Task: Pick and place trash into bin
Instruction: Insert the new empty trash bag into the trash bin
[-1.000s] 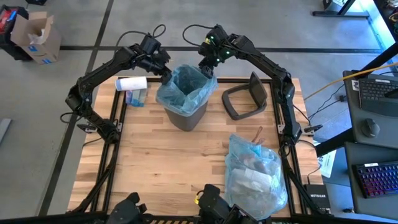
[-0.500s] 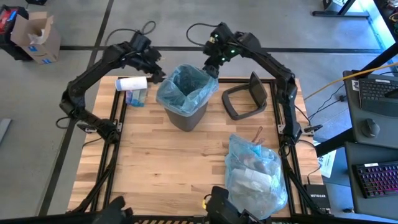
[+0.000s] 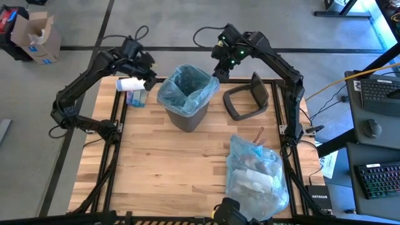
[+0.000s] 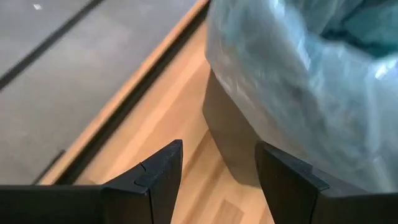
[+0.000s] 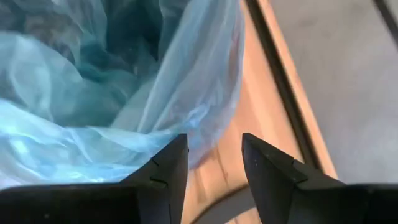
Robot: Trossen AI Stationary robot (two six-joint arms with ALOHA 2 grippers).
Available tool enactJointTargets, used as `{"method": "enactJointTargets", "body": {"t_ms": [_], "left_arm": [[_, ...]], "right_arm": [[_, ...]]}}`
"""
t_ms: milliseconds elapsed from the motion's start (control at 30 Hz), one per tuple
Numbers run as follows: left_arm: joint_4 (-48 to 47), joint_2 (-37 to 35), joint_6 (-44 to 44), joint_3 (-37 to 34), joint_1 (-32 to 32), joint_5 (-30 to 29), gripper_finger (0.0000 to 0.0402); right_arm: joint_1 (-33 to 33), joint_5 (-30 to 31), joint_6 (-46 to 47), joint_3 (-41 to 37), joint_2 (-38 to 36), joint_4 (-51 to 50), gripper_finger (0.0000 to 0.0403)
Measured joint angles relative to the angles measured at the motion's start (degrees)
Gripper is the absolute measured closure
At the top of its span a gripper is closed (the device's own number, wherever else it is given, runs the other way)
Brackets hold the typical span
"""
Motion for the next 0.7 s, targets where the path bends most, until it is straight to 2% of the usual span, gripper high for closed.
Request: {"method": "enactJointTargets", "body": {"t_ms": [300, 467, 700], "left_arm": [[3.09, -0.2, -0.61, -8.3, -0.35, 2.91, 0.0208], [3.21, -0.39, -0.28, -10.17, -0.33, 3.76, 0.0208], [3.91, -6.51, -0.53, -10.17, -0.22, 3.38, 0.0208]], "right_arm": [[-0.02, 1.08, -1.64, -8.44, 0.07, 2.59, 0.026], [-0.04, 2.58, -3.04, -9.74, -0.02, 3.04, 0.026], [0.45, 3.62, -1.79, -9.65, -6.93, 2.49, 0.026]]}}
